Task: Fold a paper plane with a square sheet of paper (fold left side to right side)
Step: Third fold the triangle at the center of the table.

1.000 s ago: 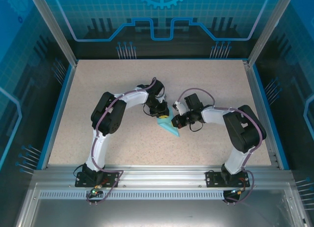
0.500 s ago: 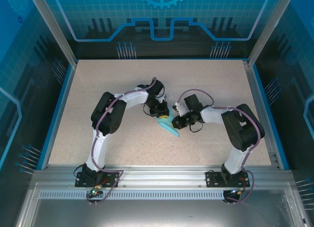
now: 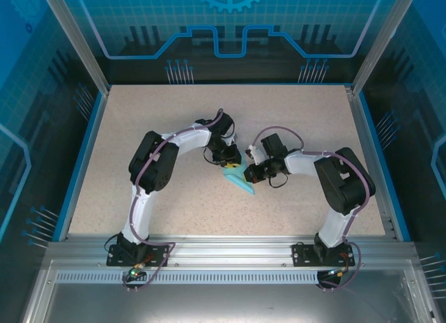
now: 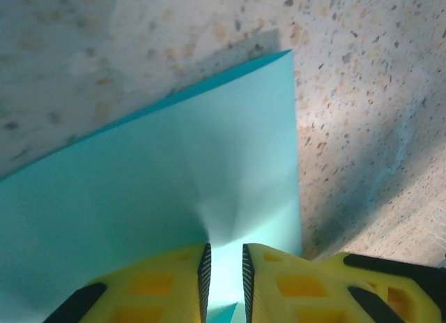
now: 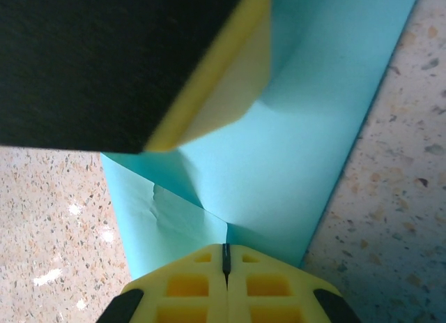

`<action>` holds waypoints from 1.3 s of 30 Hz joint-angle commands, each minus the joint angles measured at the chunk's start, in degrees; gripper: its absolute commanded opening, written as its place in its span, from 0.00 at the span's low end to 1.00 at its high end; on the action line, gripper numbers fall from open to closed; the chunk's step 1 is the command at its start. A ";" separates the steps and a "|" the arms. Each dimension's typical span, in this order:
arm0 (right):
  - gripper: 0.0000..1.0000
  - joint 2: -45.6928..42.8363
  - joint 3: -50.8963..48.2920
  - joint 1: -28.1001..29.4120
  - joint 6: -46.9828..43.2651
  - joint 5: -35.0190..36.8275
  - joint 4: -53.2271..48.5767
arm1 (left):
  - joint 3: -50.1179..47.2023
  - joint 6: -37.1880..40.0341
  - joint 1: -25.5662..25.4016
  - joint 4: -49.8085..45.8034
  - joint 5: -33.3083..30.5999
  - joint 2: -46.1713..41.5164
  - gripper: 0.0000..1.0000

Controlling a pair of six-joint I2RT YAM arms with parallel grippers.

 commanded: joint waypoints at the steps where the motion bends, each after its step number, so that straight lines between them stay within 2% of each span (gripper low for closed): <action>1: 0.00 1.60 -0.56 -0.94 0.99 2.49 -2.45 | 0.02 2.12 1.28 -3.65 -2.83 -7.35 0.24; 7: 0.00 1.64 -0.48 -0.94 0.95 2.62 -2.53 | -10.81 -0.10 1.01 1.61 -2.10 -16.63 0.25; 10: 0.00 1.66 -0.46 -0.89 0.91 2.45 -2.48 | -13.97 -0.98 0.66 3.95 -1.41 -17.23 0.25; 24: 0.00 1.51 -0.05 -0.89 0.52 2.35 -2.79 | 3.39 0.08 0.74 0.11 -0.17 0.56 0.24; 39: 0.00 -2.01 0.62 -0.87 1.08 0.56 -4.04 | 0.52 1.67 0.65 -1.22 -3.67 4.34 0.23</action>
